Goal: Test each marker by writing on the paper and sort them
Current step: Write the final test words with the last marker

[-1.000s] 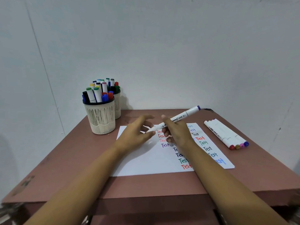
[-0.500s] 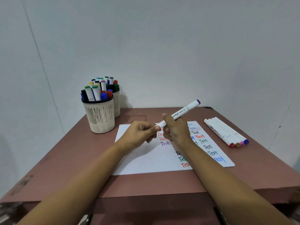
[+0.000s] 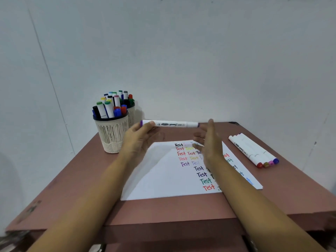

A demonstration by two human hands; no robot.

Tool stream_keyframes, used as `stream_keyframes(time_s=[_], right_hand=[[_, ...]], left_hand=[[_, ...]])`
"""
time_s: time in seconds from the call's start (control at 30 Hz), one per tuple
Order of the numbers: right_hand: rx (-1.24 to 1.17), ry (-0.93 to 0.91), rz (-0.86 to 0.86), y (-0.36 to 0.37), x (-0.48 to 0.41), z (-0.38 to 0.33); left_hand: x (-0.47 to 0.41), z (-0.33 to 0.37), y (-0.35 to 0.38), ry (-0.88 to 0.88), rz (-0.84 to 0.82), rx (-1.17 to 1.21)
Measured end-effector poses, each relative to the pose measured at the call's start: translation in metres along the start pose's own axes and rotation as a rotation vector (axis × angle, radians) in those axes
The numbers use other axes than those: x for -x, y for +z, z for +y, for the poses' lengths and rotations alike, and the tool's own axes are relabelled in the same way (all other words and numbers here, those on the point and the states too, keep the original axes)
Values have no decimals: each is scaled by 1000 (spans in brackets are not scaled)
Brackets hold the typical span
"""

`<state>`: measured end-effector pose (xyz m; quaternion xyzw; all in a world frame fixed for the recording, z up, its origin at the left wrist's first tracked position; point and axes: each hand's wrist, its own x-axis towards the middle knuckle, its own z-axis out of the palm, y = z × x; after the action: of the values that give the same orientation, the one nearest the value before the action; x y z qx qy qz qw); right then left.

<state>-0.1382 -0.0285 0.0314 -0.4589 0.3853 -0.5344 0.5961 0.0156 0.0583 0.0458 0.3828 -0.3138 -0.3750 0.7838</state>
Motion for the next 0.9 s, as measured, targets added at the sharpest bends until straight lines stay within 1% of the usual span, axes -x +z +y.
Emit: stream_keyframes(time_s=[0.07,0.1,0.13,0.2,0.27,0.33,0.4,0.53,0.63,0.73,0.9], right_hand=[[288,-116,107,-3,-3,7],[474,-208,100,-3,-3,13],[666,-312,41,-4,-4,20],[1003,-467,-140,-3,-7,35],[1227,-505,-282,-3,-9,43],[1395,-478,-356,-2,-8,43],[1475,-456,-391,-2,-6,43],[1493,-433,-396,-1,-2,39],[1503,-424,-400,0,-2,38],[1512,-424,-406,0,-4,38],[1507,-414,-415,0,-3,37]], left_hand=[[-6,14,-3,99,24,-99],[-10,22,-3,154,40,-208],[-14,32,-2,212,62,-325],[-24,55,2,326,105,-516],[-34,81,8,444,115,-709],[-44,104,11,528,127,-932],[-56,124,10,569,138,-1039],[-85,154,1,590,204,-1045],[-102,168,-5,634,260,-1096],[-116,164,-13,640,254,-1223],[-138,143,-28,545,194,-1352]])
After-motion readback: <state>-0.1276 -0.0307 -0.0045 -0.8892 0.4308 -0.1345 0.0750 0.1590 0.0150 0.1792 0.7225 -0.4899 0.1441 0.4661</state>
